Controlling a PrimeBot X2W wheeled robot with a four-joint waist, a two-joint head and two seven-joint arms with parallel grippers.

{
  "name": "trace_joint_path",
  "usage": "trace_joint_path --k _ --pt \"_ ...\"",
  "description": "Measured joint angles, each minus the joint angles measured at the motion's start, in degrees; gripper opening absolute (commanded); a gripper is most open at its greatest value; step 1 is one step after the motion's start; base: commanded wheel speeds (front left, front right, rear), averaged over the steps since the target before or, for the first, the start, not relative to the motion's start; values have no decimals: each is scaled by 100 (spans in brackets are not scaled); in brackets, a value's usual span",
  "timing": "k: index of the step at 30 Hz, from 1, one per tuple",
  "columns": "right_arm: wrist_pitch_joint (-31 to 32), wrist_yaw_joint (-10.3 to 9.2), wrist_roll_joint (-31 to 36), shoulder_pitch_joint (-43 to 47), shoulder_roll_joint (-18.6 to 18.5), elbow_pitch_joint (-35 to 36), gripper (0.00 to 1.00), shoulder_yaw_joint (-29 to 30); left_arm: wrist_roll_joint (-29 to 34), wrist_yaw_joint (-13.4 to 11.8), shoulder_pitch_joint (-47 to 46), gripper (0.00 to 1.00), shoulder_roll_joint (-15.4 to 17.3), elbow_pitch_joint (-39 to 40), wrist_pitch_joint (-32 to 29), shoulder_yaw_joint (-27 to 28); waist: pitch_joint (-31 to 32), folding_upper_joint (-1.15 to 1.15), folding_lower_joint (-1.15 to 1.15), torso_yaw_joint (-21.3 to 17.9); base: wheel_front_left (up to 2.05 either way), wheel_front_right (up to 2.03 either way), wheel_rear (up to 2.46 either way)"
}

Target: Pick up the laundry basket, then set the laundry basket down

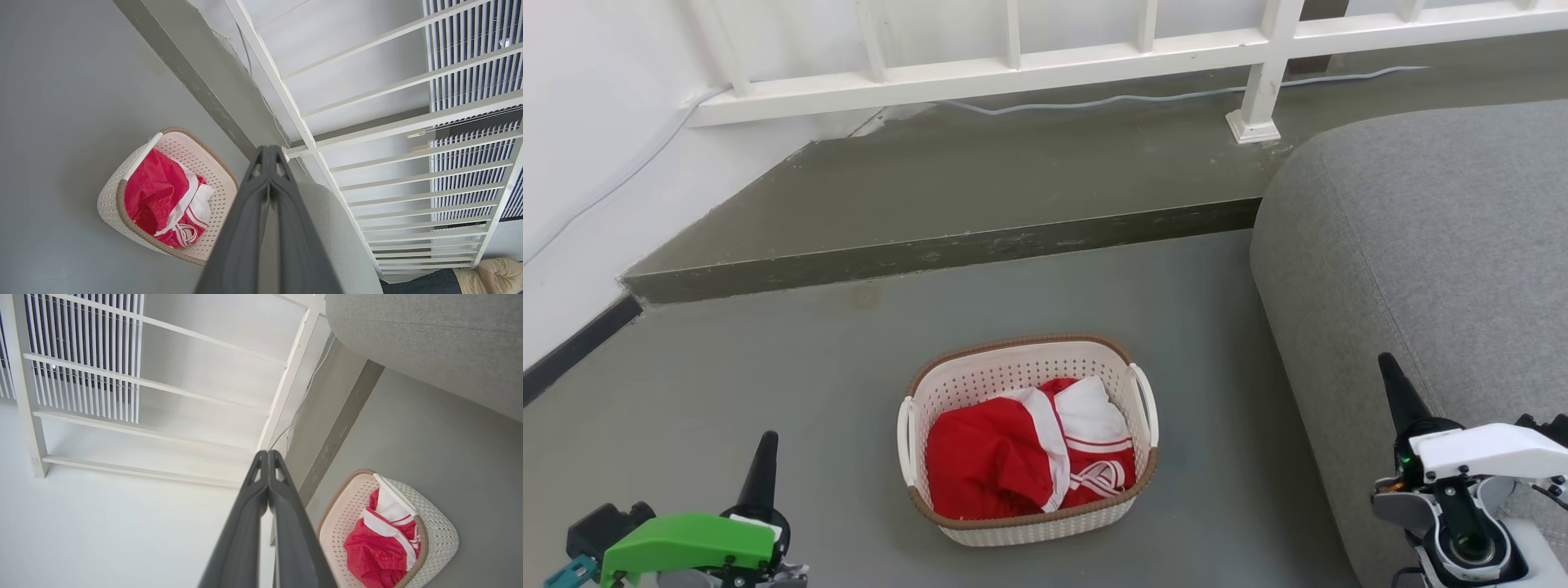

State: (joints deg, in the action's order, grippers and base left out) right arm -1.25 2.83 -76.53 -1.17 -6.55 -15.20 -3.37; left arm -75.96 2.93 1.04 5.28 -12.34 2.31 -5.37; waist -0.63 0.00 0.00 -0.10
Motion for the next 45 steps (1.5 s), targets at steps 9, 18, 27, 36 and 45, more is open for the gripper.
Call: trace_joint_path --k 9,18,27,36,45 --pt "143 135 -639 -85 66 -3 0 253 -709 118 -115 0 3 -55 -170 159 15 0 0 3 0 0 0" --pt "289 252 -1230 -104 113 -4 0 478 -1357 219 -205 0 4 -142 -286 304 29 0 0 6 0 0 0" --pt "410 356 -1747 -149 160 -8 0 677 -1930 337 -284 0 4 -196 -388 416 42 0 0 9 0 0 0" --pt "439 371 -1834 -193 174 -14 0 711 -2011 363 -336 0 5 -220 -430 456 44 0 0 9 0 0 0" --pt "441 371 -1834 -193 176 -30 0 716 -2011 363 -342 0 5 -248 -430 460 45 0 0 9 0 0 0"
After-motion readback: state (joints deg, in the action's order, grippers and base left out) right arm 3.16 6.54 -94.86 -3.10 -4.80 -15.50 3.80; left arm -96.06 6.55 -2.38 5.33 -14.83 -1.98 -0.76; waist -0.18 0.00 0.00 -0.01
